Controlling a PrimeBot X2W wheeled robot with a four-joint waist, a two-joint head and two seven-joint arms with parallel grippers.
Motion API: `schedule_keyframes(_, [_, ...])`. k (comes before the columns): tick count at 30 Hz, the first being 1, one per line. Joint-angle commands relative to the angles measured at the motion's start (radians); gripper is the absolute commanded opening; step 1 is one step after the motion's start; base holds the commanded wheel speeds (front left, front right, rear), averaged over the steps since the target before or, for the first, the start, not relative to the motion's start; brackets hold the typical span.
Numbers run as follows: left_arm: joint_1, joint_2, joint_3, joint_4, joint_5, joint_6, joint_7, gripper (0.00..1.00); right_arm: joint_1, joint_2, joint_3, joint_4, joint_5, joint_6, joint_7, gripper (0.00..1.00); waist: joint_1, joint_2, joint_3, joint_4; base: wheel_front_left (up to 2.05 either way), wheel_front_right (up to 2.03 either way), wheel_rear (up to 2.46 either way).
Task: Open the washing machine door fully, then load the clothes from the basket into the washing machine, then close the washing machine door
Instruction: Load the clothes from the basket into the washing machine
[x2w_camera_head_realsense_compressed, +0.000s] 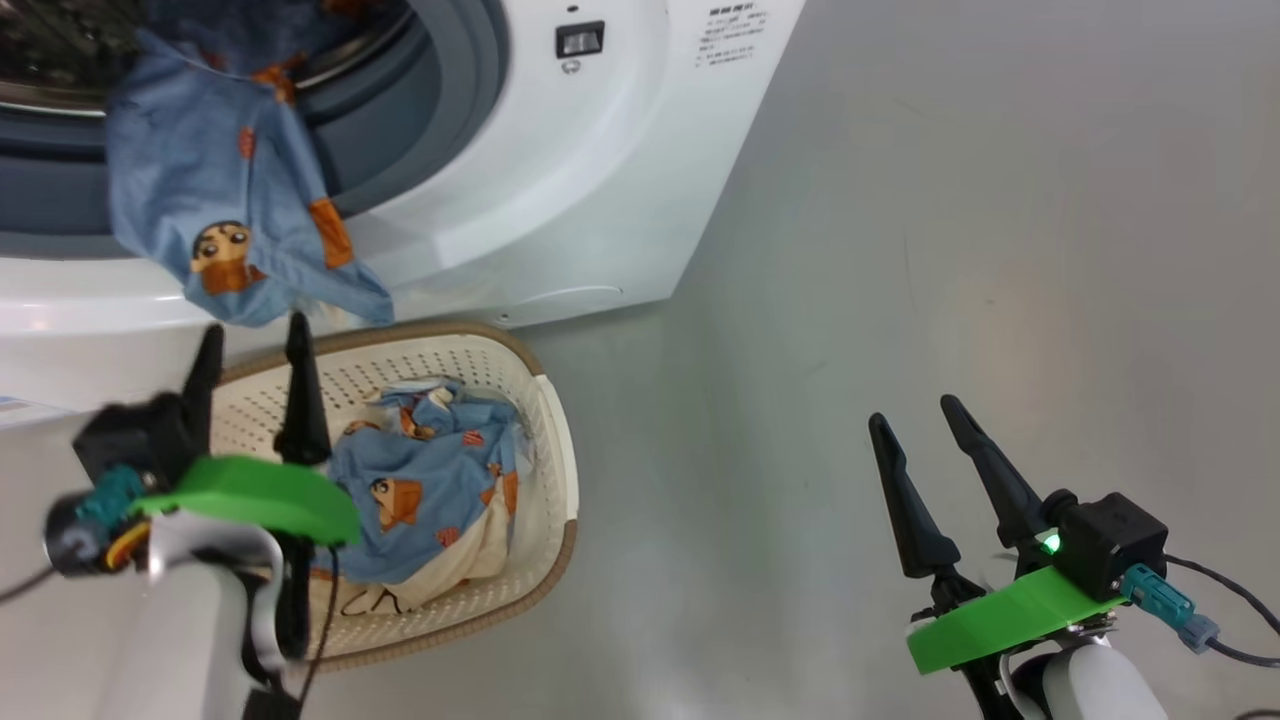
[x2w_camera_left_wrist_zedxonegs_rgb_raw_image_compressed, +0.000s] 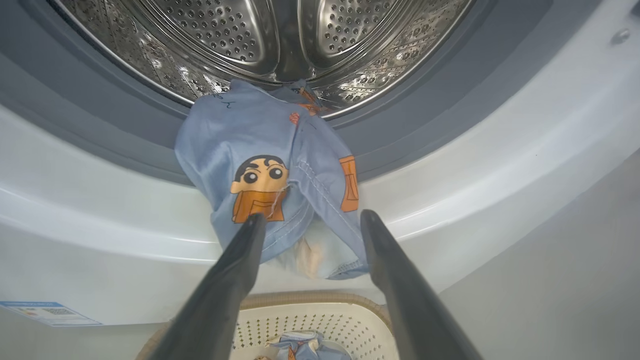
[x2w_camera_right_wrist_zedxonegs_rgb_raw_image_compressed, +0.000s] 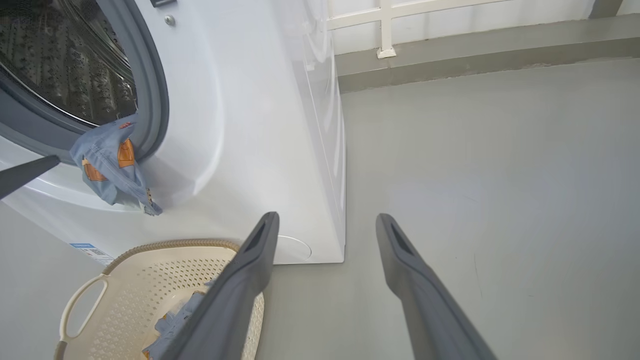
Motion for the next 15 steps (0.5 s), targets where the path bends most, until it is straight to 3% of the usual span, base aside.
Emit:
schedule_keyframes(1, [-0.023,0.026,0.034,-0.014,0.000,0.003,0.000,1.00,-0.014,0.004,0.027,-0.020,0.006,0.002,-0.012,1.00,0.0000,-0.0001,0.021,-0.016,0.00,0.00,0.00])
schedule_keyframes(15, [-0.199,0.036,0.071,0.209,-0.030,0.008,-0.050,1.00,-0.045,0.009,0.025,-0.024,0.007,0.002,-0.012,1.00,0.0000,-0.0001,0.103,-0.048,0.00,0.00,0.00])
